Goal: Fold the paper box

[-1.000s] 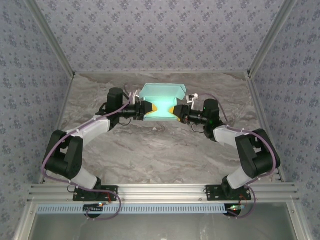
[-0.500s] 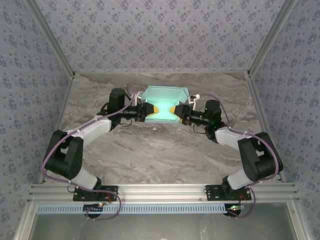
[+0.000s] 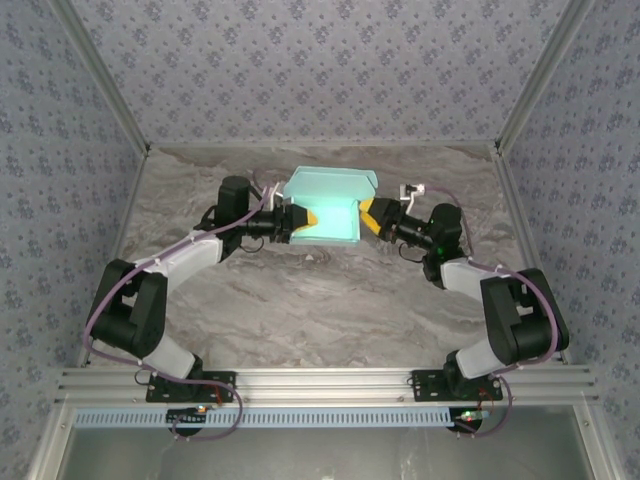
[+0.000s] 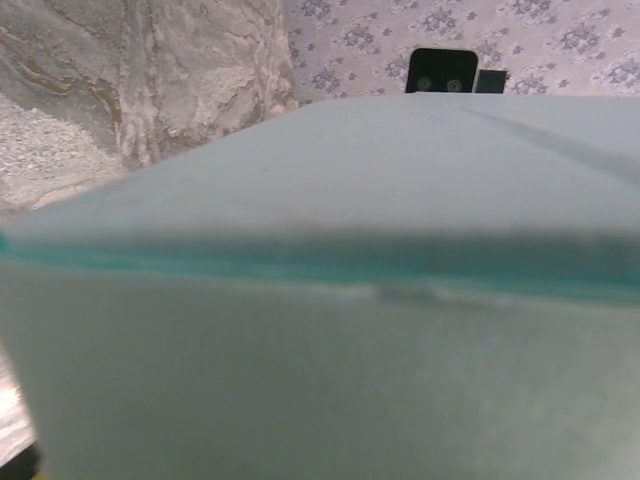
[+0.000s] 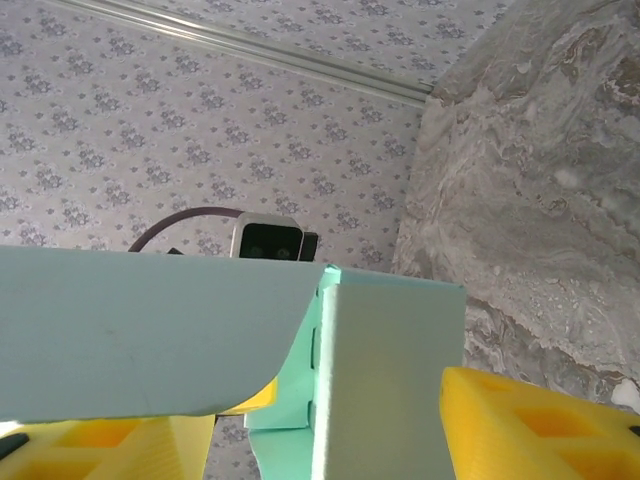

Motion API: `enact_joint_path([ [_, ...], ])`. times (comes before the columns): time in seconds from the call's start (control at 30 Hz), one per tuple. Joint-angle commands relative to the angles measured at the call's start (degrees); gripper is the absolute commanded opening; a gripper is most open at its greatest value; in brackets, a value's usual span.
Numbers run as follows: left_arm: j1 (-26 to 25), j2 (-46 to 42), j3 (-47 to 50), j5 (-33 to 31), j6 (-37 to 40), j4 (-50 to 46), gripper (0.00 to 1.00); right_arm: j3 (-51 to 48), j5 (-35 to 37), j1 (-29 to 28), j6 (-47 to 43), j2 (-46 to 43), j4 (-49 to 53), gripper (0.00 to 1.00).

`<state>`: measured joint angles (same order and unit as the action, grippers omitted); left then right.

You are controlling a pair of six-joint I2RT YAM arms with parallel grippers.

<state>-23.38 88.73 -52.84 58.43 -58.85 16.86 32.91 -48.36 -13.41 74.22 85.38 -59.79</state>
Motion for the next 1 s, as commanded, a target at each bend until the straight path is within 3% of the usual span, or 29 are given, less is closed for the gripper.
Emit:
enact_joint_path([
  [0.0, -0.21, 0.39, -0.86, 2.19, -4.04, 6.99, 0.41, -0.68, 1.08, -0.60, 1.52, 1.31, -4.88, 0.64],
  [0.33, -0.92, 1.40, -0.53, 2.66, -7.68, 11.17, 0.41, -0.66, 2.52, -1.02, 7.64, 4.88, -13.77, 0.64],
  [0.53, -1.36, 1.63, -0.33, 2.95, -7.53, 11.35, 0.41, 1.77, 1.58, -1.53, 8.89, 8.02, -15.95, 0.58],
  [0.97, -1.41, 1.80, -1.23, 2.27, -4.79, 7.50, 0.41, 2.27, 1.60, -3.84, 1.53, 9.18, -5.06, 0.42],
])
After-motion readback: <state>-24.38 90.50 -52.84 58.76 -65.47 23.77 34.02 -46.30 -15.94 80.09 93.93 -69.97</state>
